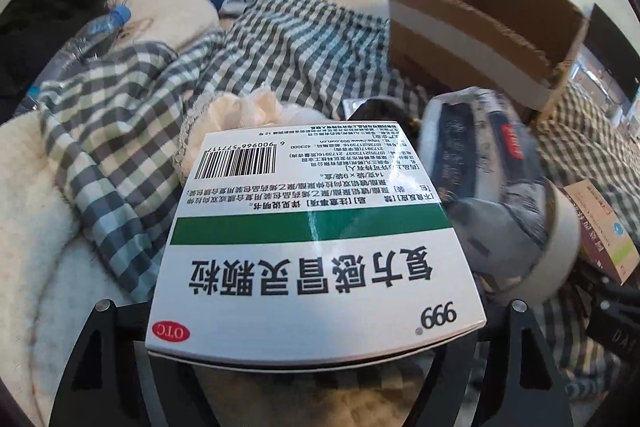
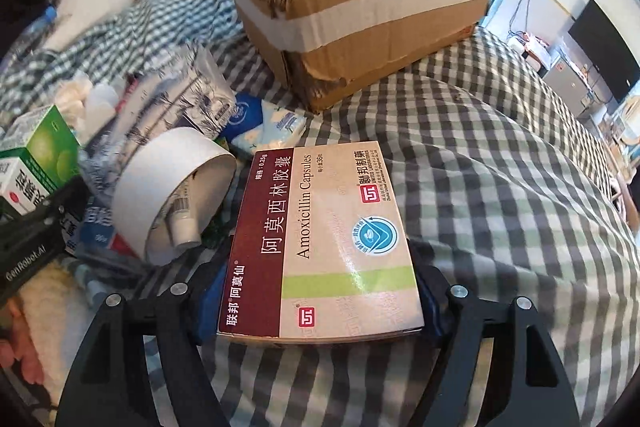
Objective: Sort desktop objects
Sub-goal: 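Grasp the green-white granules box with the left tool while the right grasps the Amoxicillin box, then carry both medicine boxes over the cardboard box and open both tools to drop them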
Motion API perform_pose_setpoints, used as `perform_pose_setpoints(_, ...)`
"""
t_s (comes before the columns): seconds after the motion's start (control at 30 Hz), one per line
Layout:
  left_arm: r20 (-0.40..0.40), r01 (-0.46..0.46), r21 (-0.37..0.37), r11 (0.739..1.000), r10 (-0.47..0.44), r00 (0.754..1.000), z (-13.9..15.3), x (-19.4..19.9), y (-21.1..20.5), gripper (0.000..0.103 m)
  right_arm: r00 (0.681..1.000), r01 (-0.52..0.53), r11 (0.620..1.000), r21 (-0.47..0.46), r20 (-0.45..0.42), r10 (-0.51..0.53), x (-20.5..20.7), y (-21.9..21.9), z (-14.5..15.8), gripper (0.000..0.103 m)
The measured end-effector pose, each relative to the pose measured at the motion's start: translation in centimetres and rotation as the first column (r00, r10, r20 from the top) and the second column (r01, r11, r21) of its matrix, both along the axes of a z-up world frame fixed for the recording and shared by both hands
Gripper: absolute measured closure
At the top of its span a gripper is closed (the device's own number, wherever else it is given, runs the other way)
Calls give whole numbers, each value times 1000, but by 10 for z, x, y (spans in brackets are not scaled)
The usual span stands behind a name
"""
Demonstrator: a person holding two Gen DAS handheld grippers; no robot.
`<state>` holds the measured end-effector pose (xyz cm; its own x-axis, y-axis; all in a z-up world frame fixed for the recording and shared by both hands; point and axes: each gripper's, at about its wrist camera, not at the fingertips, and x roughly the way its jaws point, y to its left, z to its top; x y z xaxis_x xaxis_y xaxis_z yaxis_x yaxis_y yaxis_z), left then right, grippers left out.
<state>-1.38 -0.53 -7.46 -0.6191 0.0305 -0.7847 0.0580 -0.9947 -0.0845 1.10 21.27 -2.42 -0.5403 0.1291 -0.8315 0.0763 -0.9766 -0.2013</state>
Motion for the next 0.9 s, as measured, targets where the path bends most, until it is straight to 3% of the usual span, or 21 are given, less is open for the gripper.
perform_pose_setpoints(0.23, -149, 3, 33, 999, 2, 989, 31, 28, -8, 24, 996, -13, 999, -40, -83, 10, 19, 1, 25, 29)
perform_pose_setpoints(0.37, -192, 11, 61, 998, 1, 981, 48, 37, -11, 24, 994, -27, 996, -81, -109, 18, 28, 1, 37, 29)
perform_pose_setpoints(0.57, -277, 69, 85, 994, -43, 960, 97, 42, -1, 24, 982, -51, 990, -129, -187, 26, 32, 1, 70, 29)
perform_pose_setpoints(0.7, -356, 135, 38, 990, -113, 928, 124, 40, 12, 24, 975, -62, 989, -135, -222, 31, 29, 2, 84, 29)
perform_pose_setpoints(0.9, -354, 231, 6, 973, -214, 910, 127, 15, 30, 24, 971, -86, 987, -137, -232, 52, 16, 8, 90, 29)
